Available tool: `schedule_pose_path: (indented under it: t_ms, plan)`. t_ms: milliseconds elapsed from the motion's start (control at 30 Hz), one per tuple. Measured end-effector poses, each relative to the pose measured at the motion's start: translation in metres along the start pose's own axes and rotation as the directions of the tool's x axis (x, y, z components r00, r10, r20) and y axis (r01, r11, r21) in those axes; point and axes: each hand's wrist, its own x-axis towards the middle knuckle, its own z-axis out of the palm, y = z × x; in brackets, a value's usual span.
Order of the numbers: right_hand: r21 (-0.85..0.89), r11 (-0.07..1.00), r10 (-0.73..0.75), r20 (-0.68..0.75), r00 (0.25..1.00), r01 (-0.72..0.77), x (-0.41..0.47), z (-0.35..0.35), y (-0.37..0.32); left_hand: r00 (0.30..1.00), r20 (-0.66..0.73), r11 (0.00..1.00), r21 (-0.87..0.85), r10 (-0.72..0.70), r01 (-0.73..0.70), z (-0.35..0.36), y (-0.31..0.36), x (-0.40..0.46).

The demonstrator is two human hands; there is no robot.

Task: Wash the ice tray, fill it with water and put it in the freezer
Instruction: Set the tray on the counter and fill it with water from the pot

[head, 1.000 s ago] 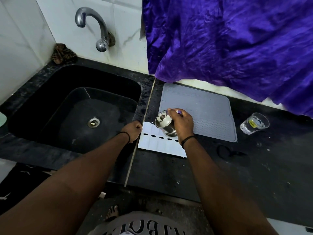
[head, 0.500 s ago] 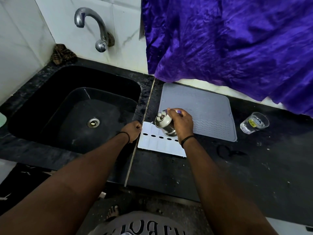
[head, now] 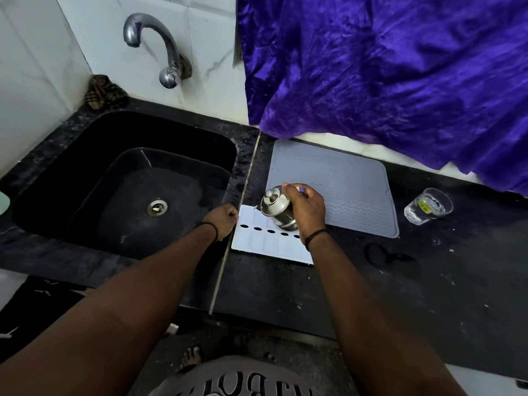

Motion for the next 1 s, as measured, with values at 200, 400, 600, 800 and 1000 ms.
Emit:
schedule_pose_path:
  t_ms: [200, 400, 600, 800, 1000]
  plan:
    - [-0.004, 1.000, -0.003, 0.001, 1.000, 0.003, -0.003, 0.000, -0.003, 1.000, -0.004, 1.000, -0.017, -0.020, 0.020, 0.001, -0.001, 0.000]
    - [0.049, 0.998, 0.025, 0.000, 1.000, -0.025, -0.004, -0.003, -0.003, 1.000, 0.009, 0.999, -0.023, -0.024, 0.024, 0.001, -0.002, -0.001]
    - [0.145, 0.984, 0.102, 0.039, 0.994, -0.107, -0.007, -0.013, 0.001, 0.997, 0.025, 0.993, -0.096, -0.067, 0.069, -0.002, -0.001, -0.004]
    - [0.122, 0.985, 0.112, 0.068, 0.991, -0.120, -0.019, -0.022, 0.008, 0.994, 0.079, 0.990, -0.112, -0.074, 0.082, -0.005, -0.006, -0.012]
    - [0.071, 0.992, 0.096, 0.068, 0.993, -0.101, -0.027, -0.020, 0.018, 0.994, 0.082, 0.993, -0.093, -0.067, 0.074, -0.003, -0.011, -0.021]
